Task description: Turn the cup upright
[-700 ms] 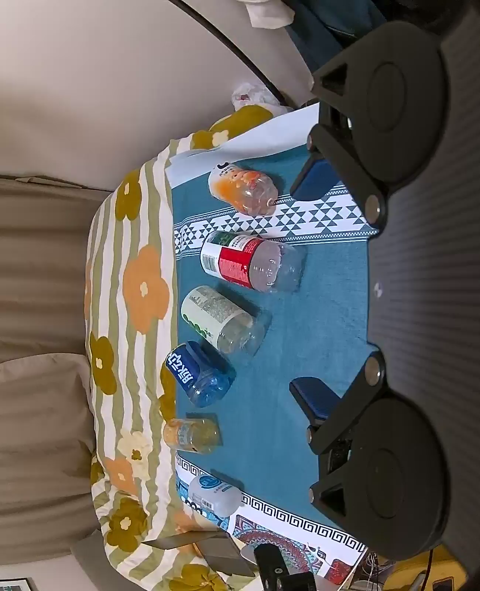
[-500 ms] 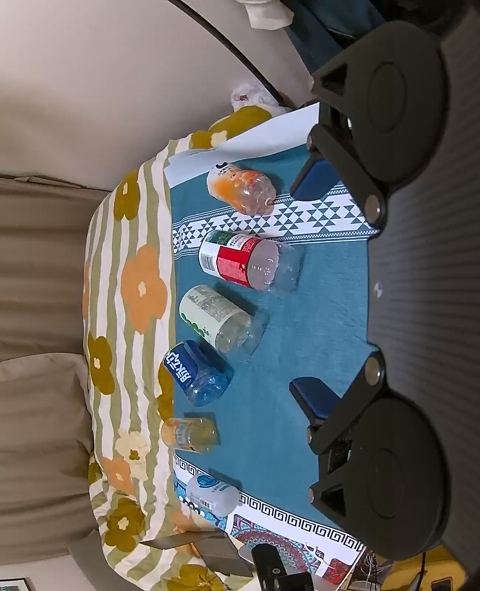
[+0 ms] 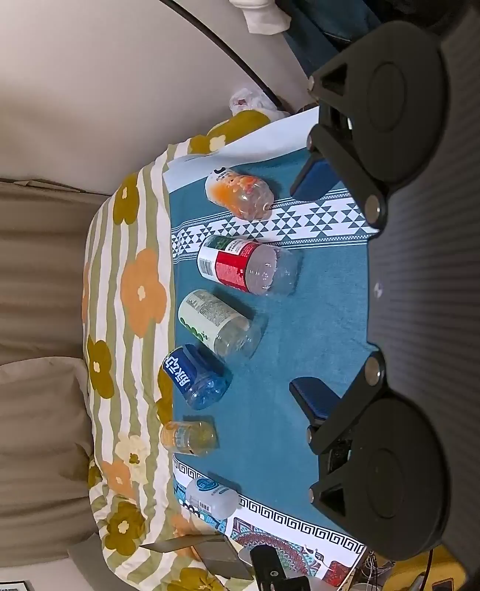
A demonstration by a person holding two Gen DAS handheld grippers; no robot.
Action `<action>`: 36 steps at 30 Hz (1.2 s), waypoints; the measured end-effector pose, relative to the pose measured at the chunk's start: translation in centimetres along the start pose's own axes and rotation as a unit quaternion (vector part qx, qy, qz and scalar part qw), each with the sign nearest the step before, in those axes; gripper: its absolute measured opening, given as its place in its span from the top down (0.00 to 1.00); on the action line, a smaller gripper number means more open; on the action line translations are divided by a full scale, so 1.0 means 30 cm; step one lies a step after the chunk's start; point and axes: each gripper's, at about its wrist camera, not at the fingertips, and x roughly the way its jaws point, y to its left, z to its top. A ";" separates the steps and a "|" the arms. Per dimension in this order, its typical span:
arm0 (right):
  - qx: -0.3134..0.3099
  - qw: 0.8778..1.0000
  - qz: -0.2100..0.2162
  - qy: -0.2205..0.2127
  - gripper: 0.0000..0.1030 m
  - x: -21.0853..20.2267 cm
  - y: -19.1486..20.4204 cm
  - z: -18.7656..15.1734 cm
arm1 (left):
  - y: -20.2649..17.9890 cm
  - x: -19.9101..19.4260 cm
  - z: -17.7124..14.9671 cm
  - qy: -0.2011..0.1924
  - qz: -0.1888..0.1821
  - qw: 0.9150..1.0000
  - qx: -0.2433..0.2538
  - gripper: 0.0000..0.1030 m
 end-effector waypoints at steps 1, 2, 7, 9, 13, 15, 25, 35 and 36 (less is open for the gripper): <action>-0.001 1.000 0.000 0.000 0.00 -0.002 0.000 0.001 | -0.001 0.001 0.000 0.001 -0.001 1.000 -0.001 0.00; -0.001 1.000 -0.001 0.000 0.00 -0.001 -0.001 0.000 | -0.002 0.001 0.001 0.001 -0.002 1.000 -0.002 0.00; 0.005 1.000 -0.002 -0.001 0.00 -0.002 -0.012 -0.005 | -0.007 -0.002 0.002 -0.002 -0.003 1.000 -0.003 0.00; 0.004 1.000 -0.002 -0.001 0.00 -0.001 -0.013 -0.005 | -0.010 -0.004 0.002 -0.003 -0.002 1.000 -0.002 0.00; 0.005 1.000 0.000 0.000 0.00 -0.002 -0.017 -0.004 | -0.012 -0.004 0.002 -0.003 -0.001 1.000 -0.001 0.00; 0.005 1.000 -0.001 -0.001 0.00 -0.002 -0.015 -0.004 | -0.014 -0.005 0.001 -0.004 -0.001 1.000 0.000 0.00; 0.006 1.000 0.000 -0.001 0.00 -0.001 -0.015 -0.005 | -0.013 -0.010 -0.001 -0.005 0.001 1.000 0.004 0.00; 0.010 1.000 0.001 -0.002 0.00 -0.006 -0.022 -0.007 | -0.013 -0.014 0.002 -0.008 0.000 1.000 0.002 0.00; 0.009 1.000 0.000 -0.001 0.00 -0.006 -0.022 -0.007 | -0.013 -0.014 0.002 -0.008 0.000 1.000 0.002 0.00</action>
